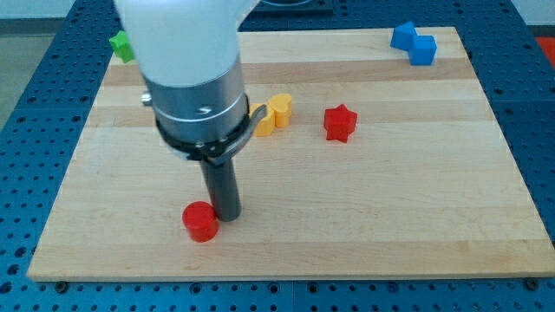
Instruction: Place the red circle at the bottom left corner of the board
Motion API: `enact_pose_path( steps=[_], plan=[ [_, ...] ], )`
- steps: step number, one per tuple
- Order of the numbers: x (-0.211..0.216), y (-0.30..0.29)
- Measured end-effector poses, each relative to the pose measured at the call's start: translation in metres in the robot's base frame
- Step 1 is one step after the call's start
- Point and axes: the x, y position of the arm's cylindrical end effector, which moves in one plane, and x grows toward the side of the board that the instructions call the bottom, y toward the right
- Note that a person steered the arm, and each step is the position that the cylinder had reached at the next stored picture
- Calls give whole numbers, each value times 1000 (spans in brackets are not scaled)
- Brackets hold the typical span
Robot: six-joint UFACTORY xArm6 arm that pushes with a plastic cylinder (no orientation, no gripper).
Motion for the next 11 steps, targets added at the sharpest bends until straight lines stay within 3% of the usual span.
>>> enact_pose_path(
  steps=[2,7,9,10,11],
  plan=[
    [21,4],
    [18,-116],
    [20,-135],
    [20,-136],
    [20,-66]
  ],
)
